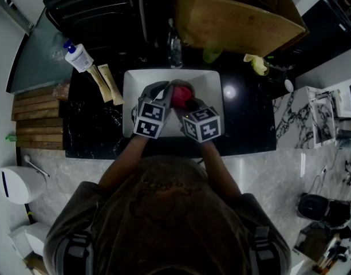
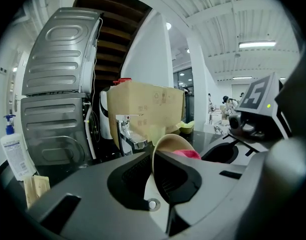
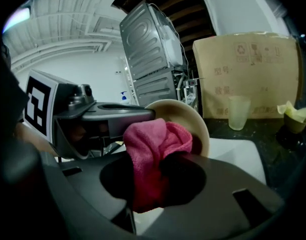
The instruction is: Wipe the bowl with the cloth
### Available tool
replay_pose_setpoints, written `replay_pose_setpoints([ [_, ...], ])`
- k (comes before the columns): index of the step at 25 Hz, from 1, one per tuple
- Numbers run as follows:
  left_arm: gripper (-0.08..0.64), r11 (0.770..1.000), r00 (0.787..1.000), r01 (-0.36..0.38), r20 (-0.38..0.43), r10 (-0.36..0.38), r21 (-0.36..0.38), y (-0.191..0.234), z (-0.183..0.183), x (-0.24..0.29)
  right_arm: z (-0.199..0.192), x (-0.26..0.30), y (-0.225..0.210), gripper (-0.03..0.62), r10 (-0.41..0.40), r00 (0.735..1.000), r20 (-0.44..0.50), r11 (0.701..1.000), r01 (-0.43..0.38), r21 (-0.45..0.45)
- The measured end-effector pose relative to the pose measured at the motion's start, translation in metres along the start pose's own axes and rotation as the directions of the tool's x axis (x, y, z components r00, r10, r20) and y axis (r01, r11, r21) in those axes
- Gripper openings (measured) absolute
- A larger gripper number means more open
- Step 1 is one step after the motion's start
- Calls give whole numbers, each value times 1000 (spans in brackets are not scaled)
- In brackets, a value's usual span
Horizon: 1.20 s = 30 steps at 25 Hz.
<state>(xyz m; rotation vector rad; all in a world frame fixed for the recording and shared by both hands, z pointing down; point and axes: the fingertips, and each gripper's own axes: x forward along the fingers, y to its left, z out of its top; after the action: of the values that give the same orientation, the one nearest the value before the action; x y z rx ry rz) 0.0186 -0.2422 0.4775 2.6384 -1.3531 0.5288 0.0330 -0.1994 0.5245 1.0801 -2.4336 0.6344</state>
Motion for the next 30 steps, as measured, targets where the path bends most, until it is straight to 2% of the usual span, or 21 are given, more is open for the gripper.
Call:
replay_pose_setpoints([
  [3,35,1000,1000,-10,0,10,-19,6,-4,0,4,-1,7,109,47,998,37,999,-48,24],
  [6,28,999,1000,-22,-6,21,-35,12,-9,-2,4,-5,9,110,56,997,54,998,-56,9],
  [14,28,996,998,-49,-43,46,-71,32,-26,-5,3,-20,-11,110,14,995,96,999,-17,28],
  [24,23,994,995,-52,-87,43,-101,37,-49,-7,-6,-37,-17,110,22,990,136,999,-27,42],
  [30,21,991,993,-80,-97,70,-111,48,-54,-17,-10,-51,-37,110,-41,985,165,997,28,77],
])
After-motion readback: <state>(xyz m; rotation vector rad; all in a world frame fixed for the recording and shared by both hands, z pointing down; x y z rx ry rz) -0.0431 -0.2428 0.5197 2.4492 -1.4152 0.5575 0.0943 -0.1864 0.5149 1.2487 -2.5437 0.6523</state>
